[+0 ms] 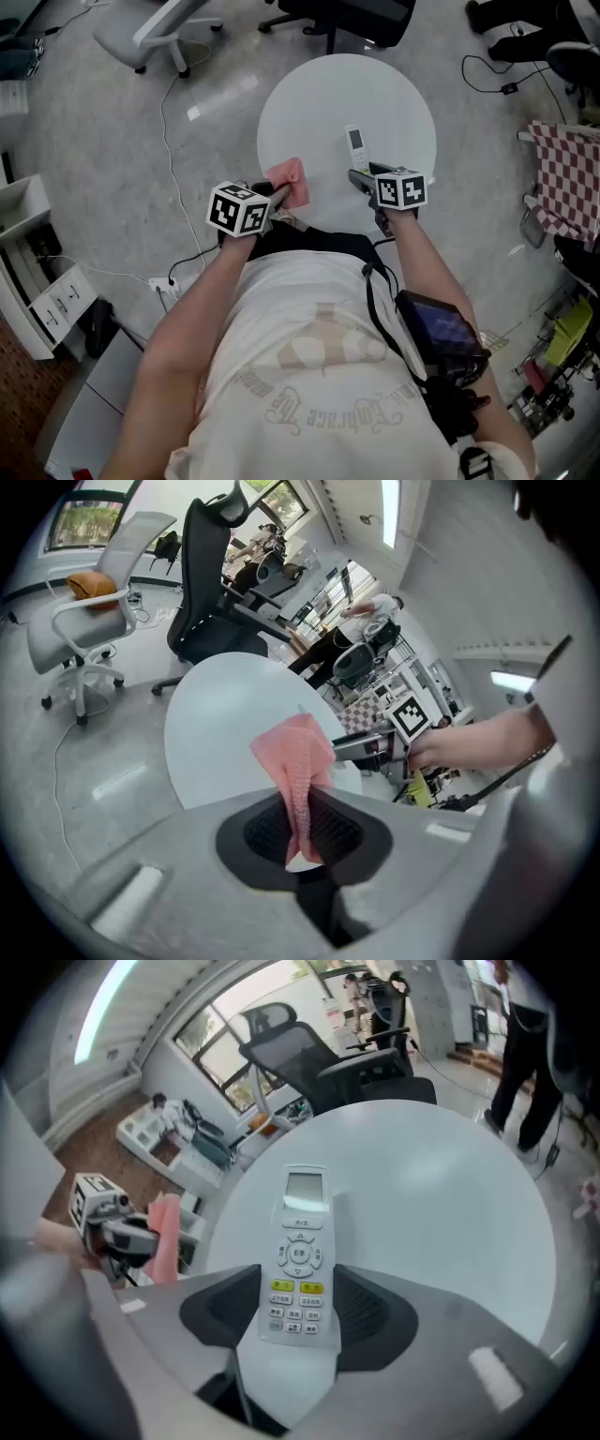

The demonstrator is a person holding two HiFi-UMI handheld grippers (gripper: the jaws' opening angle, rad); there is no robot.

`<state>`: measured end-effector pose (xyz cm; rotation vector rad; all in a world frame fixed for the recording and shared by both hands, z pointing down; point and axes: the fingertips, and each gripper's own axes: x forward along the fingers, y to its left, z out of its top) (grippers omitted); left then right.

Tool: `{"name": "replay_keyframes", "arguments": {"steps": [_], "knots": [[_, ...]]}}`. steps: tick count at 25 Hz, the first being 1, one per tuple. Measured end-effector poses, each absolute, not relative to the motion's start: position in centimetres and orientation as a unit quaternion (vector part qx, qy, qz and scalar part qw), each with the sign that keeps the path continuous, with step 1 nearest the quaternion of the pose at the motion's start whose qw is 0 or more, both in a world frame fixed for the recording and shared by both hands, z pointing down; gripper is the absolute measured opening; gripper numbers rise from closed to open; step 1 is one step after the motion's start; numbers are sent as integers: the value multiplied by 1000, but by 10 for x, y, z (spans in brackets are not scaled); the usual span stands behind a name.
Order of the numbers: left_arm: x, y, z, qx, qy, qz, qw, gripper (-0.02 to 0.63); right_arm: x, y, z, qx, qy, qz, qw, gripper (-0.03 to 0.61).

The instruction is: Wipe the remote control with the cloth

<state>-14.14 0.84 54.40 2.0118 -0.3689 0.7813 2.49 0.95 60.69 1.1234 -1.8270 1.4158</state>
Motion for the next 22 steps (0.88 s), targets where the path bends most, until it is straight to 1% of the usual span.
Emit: {"name": "replay_keyframes", "arguments": {"steps": [4, 6, 9, 11, 15, 18, 22], "knots": [[-122, 17, 527, 822, -114, 261, 493, 18, 20, 17, 572, 423, -699, 555, 156, 250], [-112, 21, 515, 825, -92, 228, 509, 18, 10, 15, 542, 408, -719, 559, 72, 251], [-95, 26, 490, 838, -39, 175, 516, 18, -3, 8, 491, 377, -751, 541, -42, 252], [-87, 31, 469, 845, -1, 137, 517, 18, -10, 7, 461, 355, -767, 526, -97, 252], [-75, 41, 435, 861, 50, 103, 496, 18, -20, 8, 416, 321, -787, 503, -157, 252], [-69, 44, 418, 871, 74, 93, 476, 18, -31, 9, 396, 303, -800, 487, -178, 252], [-70, 38, 406, 875, 80, 73, 472, 18, -53, 12, 379, 273, -810, 479, -200, 252]]}}
